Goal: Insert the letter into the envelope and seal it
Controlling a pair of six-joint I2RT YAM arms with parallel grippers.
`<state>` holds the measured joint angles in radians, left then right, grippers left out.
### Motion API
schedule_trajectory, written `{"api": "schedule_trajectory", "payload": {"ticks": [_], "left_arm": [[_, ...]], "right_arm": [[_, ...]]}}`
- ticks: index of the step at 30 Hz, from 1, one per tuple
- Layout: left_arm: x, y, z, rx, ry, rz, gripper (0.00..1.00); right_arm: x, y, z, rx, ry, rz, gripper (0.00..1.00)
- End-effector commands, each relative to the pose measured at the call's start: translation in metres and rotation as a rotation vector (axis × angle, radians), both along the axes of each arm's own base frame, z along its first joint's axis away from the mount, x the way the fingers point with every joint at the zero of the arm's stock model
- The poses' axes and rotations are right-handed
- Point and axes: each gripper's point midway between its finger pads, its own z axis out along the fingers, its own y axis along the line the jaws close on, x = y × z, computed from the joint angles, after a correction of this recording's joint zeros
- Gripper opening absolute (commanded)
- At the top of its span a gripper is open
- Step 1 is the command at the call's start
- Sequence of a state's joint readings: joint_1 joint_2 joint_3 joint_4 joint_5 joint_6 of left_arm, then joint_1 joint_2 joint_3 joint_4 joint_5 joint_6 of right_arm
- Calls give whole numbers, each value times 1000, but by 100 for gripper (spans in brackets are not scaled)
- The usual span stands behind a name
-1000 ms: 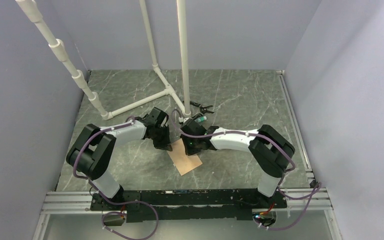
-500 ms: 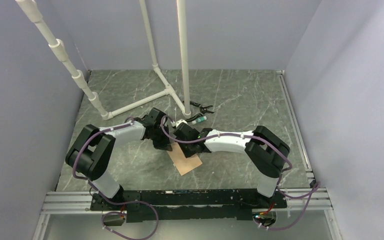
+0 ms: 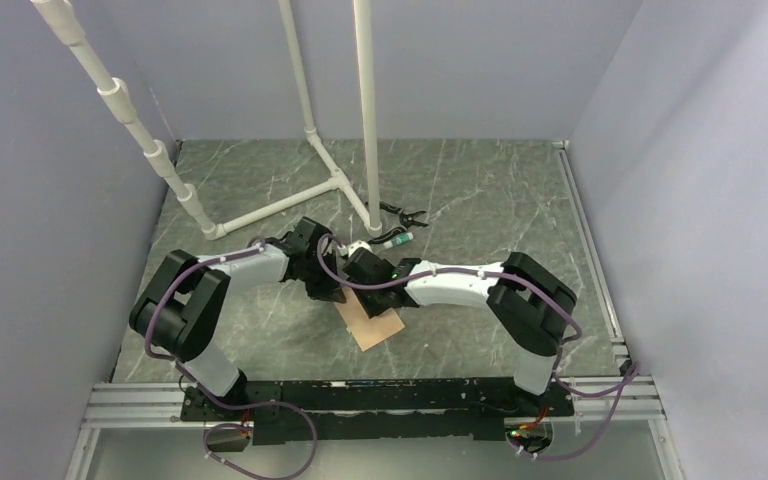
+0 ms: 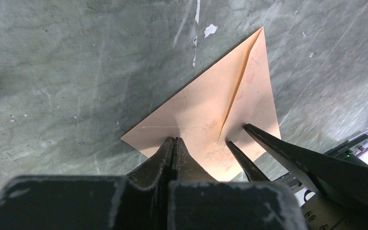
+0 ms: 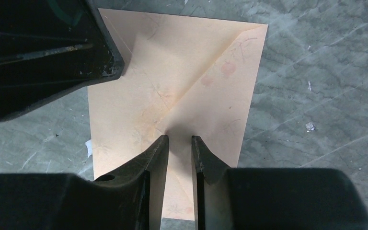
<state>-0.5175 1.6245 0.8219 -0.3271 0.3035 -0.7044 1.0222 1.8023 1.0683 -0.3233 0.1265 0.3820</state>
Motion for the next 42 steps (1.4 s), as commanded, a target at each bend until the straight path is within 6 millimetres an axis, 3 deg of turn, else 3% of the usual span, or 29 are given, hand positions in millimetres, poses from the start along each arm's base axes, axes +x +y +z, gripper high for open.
{"api": "schedule_trajectory", "payload": {"ticks": [1, 13, 19, 28, 33, 42], "left_arm": [[-20, 8, -13, 29, 66, 3, 2], [-26, 16, -19, -8, 105, 52, 2], [-26, 17, -19, -7, 104, 56, 2], [-26, 18, -21, 1, 111, 49, 3], [-25, 17, -23, 4, 116, 47, 3], [-24, 17, -23, 7, 120, 45, 2]], "right_arm": [[-16, -15, -52, -151, 62, -1, 28], [-42, -35, -80, -269, 170, -33, 25], [-40, -42, -58, -248, 121, -30, 26], [-27, -34, -15, -149, 50, -6, 26], [-22, -42, -8, -139, 48, -21, 28], [-27, -56, -15, -157, 75, -20, 28]]}}
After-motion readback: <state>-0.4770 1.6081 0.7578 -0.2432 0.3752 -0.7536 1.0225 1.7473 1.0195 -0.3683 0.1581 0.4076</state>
